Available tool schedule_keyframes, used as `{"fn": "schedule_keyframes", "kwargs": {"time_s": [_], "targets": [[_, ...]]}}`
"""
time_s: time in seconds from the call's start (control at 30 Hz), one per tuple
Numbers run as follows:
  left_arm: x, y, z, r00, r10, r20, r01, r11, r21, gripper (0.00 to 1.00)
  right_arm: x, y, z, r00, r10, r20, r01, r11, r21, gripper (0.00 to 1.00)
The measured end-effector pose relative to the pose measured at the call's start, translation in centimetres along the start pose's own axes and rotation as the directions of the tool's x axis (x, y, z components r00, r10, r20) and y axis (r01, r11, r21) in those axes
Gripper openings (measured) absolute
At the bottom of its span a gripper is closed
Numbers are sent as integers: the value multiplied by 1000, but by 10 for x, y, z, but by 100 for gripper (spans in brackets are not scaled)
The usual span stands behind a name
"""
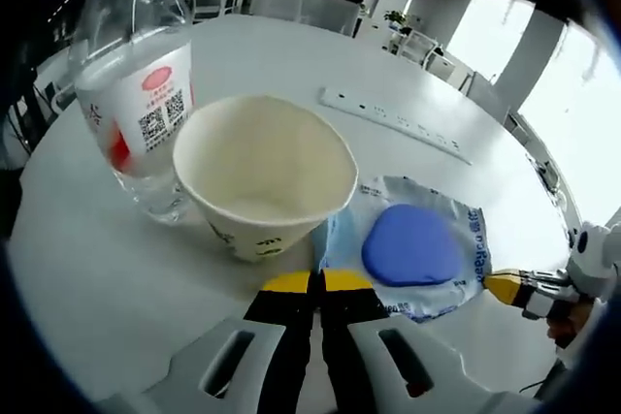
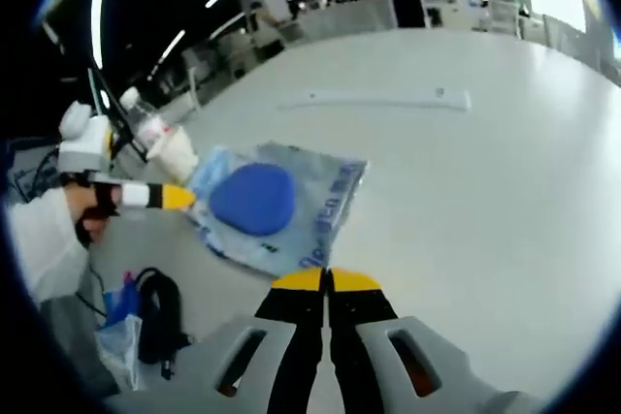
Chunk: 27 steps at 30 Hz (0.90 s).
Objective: Arrange the tabletop items into an orderly group along one side of the table until the central work area is clear of visible clutter.
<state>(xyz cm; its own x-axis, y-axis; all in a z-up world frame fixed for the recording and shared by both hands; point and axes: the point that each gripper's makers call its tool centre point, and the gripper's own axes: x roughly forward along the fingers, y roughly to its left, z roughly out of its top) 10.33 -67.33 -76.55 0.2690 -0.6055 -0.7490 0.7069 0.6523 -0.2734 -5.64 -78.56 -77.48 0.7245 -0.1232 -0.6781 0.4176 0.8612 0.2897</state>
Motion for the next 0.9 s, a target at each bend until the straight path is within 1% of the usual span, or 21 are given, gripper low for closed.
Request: {"fn": "schedule_keyframes", "kwargs": {"time_s": [0.13,0.23,0.27,0.37,0.4,0.5,0.53,0.57,0.6,0.63,0.7,0.73,0.77,0.8,0.83,0.87,0.9], "targets": [[1,1,-1,1000,7,4,-7,1000,5,0,0,-1,0,1000,-11,2,11,1000,-8,0],[2,3,-2,1000,6,12,-6,1000,-25,0,-1,-2,-1,1000,-2,3,2,1000,22,0],[2,3,-3,1000,7,12,-7,1000,-22,0,-1,-2,-1,1000,0,3,0,1000,23,0],[2,1,-3,1000,16,11,-16,999,31,0,0,-1,-1,1000,5,-2,-5,1000,13,0],[2,1,-3,1000,15,11,-16,999,31,0,0,-1,-1,1000,6,-3,-6,1000,13,0],[1,4,-4,999,-8,40,8,1000,-21,0,-2,0,-2,1000,13,-1,-13,1000,21,0],[1,3,-4,999,-6,39,6,1000,-3,0,-2,0,-3,1000,14,-1,-14,1000,24,0],[2,2,-4,999,1,35,-3,999,46,0,-2,0,-3,1000,15,0,-15,1000,25,0],[2,2,-4,1000,12,26,-14,997,81,0,-2,0,-3,1000,15,0,-15,1000,23,0],[2,1,-4,1000,19,24,-21,996,91,0,-2,0,-2,1000,16,0,-16,1000,14,0],[2,2,-4,999,17,30,-18,998,59,0,-3,0,-3,1000,19,2,-20,1000,17,0],[2,2,-4,999,6,45,-6,1000,10,0,-2,0,-3,1000,21,2,-21,1000,5,0],[1,3,-5,999,5,45,-7,1000,28,0,-3,0,-2,1000,20,1,-19,998,-58,0],[2,2,-4,999,2,47,-5,998,57,0,-3,1,-2,1000,19,3,-19,996,-85,0],[1,1,-4,999,7,42,-12,995,100,0,-3,2,-2,1000,24,8,-23,995,-100,0],[2,1,-5,999,11,40,-15,994,106,0,-3,2,-3,1000,23,5,-22,997,-77,0],[2,0,-4,999,11,40,-15,995,101,0,-4,2,-3,1000,23,2,-22,997,-73,0]]}}
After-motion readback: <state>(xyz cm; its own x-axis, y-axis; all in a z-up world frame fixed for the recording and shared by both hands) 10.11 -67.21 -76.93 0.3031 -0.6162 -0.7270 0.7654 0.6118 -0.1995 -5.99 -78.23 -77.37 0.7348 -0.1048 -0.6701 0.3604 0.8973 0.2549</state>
